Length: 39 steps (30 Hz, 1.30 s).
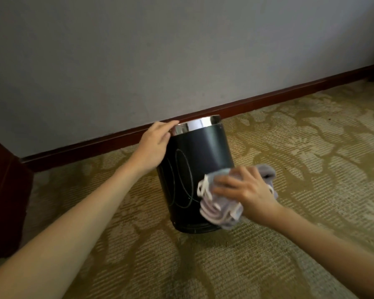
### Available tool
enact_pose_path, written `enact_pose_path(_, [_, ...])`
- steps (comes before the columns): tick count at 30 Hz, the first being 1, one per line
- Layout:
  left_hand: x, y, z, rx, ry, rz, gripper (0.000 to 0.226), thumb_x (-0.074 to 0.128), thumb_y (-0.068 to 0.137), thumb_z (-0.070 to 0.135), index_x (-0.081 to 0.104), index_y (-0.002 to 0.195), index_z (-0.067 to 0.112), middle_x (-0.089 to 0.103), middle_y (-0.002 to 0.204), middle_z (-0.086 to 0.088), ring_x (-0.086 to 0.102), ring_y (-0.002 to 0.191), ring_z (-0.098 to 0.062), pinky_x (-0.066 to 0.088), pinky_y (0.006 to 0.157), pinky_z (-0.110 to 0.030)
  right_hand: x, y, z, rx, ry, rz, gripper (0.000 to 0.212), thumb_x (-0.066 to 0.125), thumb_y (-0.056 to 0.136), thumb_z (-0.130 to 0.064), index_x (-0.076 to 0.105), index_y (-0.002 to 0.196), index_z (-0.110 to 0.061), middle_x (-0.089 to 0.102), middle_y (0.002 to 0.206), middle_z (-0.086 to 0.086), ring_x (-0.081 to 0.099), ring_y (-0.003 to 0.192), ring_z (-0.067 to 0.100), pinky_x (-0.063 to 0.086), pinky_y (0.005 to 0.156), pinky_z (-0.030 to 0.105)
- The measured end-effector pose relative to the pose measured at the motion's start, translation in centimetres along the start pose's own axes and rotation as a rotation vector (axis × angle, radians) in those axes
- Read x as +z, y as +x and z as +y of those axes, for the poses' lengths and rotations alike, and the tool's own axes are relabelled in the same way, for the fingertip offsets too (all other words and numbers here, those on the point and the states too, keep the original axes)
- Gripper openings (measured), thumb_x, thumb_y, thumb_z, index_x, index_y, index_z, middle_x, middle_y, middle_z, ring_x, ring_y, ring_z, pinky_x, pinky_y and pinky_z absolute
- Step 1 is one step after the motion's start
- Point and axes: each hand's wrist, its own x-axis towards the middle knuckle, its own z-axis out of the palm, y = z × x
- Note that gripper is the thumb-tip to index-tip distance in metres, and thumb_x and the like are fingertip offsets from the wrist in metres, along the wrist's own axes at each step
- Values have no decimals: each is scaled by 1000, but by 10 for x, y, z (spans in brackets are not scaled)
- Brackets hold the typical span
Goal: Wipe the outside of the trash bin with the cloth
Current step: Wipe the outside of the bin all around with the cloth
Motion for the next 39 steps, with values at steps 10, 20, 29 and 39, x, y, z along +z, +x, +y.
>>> enact_pose_path(10, [1,1,-9,-175,-78,102,37,35,100,12,54,131,21,56,131,0,48,122,-14,37,100,-27,-4,13,-3,89,16,18,58,73,64,-1,68,116,-27,65,120,-4,57,94,35,44,64,47])
enact_pose_path(20, [8,2,1,-71,-77,-4,43,32,101,13,44,139,30,46,143,2,36,133,-13,28,98,-21,-3,36,-3,96,-93,151,43,67,75,-7,69,114,-26,66,117,-5,55,97,37,42,71,47])
enact_pose_path(29, [19,-2,19,-26,-73,-39,44,31,101,12,40,141,28,44,145,3,34,136,-12,26,101,-18,9,-31,-4,-95,-81,-13,38,74,76,-25,66,113,-29,66,112,-9,57,93,30,43,72,44])
enact_pose_path(39, [21,4,32,0,3,-121,48,33,101,7,36,145,23,34,152,2,25,141,-14,18,106,-19,-6,39,13,260,-114,281,50,83,68,-18,68,116,-26,65,119,-5,54,95,37,42,70,45])
